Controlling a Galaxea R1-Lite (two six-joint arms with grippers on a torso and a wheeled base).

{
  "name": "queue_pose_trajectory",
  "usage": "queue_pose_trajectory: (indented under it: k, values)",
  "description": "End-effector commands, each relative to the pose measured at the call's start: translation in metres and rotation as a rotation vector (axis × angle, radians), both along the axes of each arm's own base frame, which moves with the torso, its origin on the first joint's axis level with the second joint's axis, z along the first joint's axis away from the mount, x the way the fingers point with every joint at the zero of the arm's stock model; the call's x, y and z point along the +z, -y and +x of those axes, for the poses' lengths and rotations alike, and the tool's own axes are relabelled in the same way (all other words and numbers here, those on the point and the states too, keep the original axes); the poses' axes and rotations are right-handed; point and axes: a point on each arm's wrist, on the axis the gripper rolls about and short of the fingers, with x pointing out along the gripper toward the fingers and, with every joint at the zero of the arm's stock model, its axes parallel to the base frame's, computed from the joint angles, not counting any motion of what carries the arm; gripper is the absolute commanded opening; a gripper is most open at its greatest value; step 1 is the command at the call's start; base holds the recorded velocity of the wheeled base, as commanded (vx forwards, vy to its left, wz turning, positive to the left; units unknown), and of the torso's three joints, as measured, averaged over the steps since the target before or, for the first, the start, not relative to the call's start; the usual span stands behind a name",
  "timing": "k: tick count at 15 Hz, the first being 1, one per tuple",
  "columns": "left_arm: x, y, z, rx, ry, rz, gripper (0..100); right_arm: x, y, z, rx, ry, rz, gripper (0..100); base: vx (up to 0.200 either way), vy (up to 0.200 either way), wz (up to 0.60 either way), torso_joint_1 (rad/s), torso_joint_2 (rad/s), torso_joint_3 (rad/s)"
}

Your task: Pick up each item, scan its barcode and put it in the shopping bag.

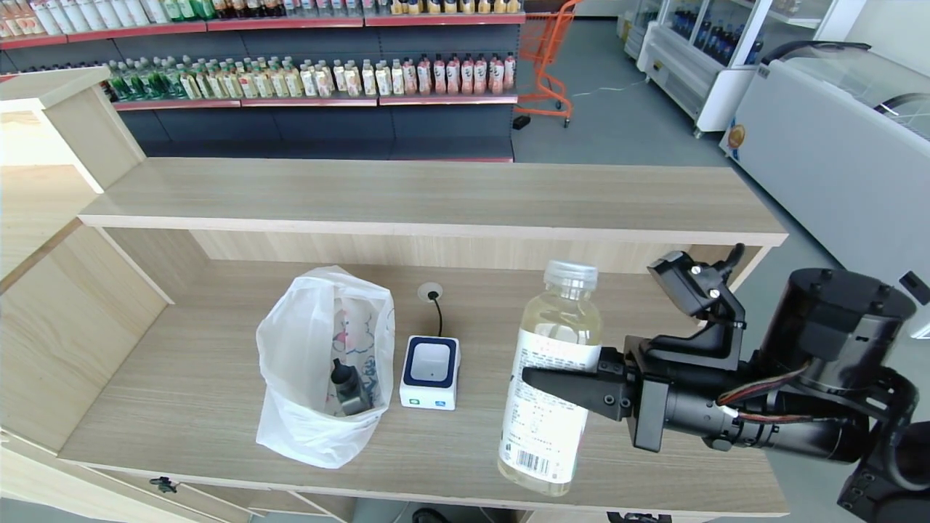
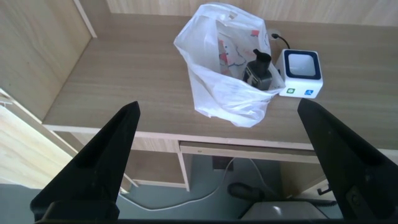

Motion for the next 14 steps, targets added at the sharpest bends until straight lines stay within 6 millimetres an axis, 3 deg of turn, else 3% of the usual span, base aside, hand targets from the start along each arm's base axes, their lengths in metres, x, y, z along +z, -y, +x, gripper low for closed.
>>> queue_pose_trajectory:
  k: [1, 3, 5, 6, 9, 11, 14]
  values:
    - [0.0, 0.0, 0.0, 0.0, 0.0, 0.0, 100, -0.002, 0.0, 0.0, 0.0, -0.005, -0.006, 0, 0.0, 0.0, 0.0, 0.0, 0.0, 0.0]
    - [0.0, 0.0, 0.0, 0.0, 0.0, 0.0, 100, -0.002, 0.001, 0.0, -0.008, 0.012, -0.012, 0, 0.0, 0.0, 0.0, 0.0, 0.0, 0.0]
    - [0.0, 0.0, 0.0, 0.0, 0.0, 0.0, 100, -0.007, 0.015, 0.002, -0.059, 0.136, -0.083, 0, 0.0, 0.0, 0.0, 0.0, 0.0, 0.0]
    - [0.0, 0.0, 0.0, 0.0, 0.0, 0.0, 100, -0.016, 0.034, 0.008, -0.121, 0.322, -0.21, 0, 0.0, 0.0, 0.0, 0.0, 0.0, 0.0]
    - [0.0, 0.0, 0.0, 0.0, 0.0, 0.0, 100, -0.028, 0.087, 0.027, -0.278, 0.623, -0.486, 0, 0.0, 0.0, 0.0, 0.0, 0.0, 0.0]
    - [0.0, 0.0, 0.0, 0.0, 0.0, 0.0, 100, -0.034, 0.108, 0.042, -0.349, 0.755, -0.602, 0, 0.0, 0.0, 0.0, 0.0, 0.0, 0.0]
    - [0.0, 0.0, 0.0, 0.0, 0.0, 0.0, 100, -0.038, 0.117, 0.051, -0.391, 0.877, -0.675, 0, 0.0, 0.0, 0.0, 0.0, 0.0, 0.0]
